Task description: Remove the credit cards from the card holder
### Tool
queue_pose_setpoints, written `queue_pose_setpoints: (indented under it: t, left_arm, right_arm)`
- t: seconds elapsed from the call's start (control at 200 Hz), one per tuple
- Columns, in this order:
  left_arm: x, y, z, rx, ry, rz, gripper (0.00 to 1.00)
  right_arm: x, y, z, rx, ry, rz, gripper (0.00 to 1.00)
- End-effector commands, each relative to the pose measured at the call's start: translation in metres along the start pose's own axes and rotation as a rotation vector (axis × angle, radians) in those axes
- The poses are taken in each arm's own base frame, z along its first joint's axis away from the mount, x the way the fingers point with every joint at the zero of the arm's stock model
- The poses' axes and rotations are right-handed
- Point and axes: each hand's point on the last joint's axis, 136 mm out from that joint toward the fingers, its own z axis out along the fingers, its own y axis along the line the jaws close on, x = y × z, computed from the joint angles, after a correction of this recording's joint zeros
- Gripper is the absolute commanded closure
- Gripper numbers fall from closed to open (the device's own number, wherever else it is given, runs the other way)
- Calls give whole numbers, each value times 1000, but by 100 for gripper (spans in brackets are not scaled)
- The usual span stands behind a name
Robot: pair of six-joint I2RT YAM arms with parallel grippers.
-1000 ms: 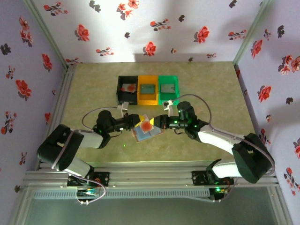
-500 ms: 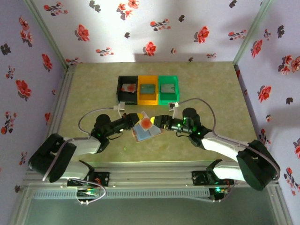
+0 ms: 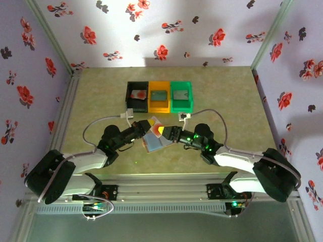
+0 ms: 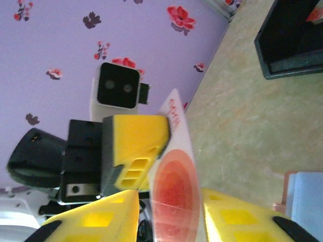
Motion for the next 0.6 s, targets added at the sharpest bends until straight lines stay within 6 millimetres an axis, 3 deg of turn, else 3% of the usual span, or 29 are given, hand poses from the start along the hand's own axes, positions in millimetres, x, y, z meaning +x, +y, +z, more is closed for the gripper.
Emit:
queue_pose_setpoints:
  t: [0.0,0.155,0.265,0.39,0.595]
  left_arm:
    - [-11,-20,3,43,-50,49,100]
    - [-13,-21,0,42,-68,48,100]
    - [-15,-25,-1,48,-73,50,74]
    - [-11,-24,-1,22,-42,69,53]
    - [4,-19,-17,-139,153,196,36]
  right_arm:
    - [-5,16,2,-76,-42,-12,76]
    - [-5,17,3,-79,-44,-14,85]
    - [-9,17,-2,-69,-68,-29,100]
    - [-11,19,-7,-34,-61,-55,100]
    - [-3,19,-13,3,105,-31,100]
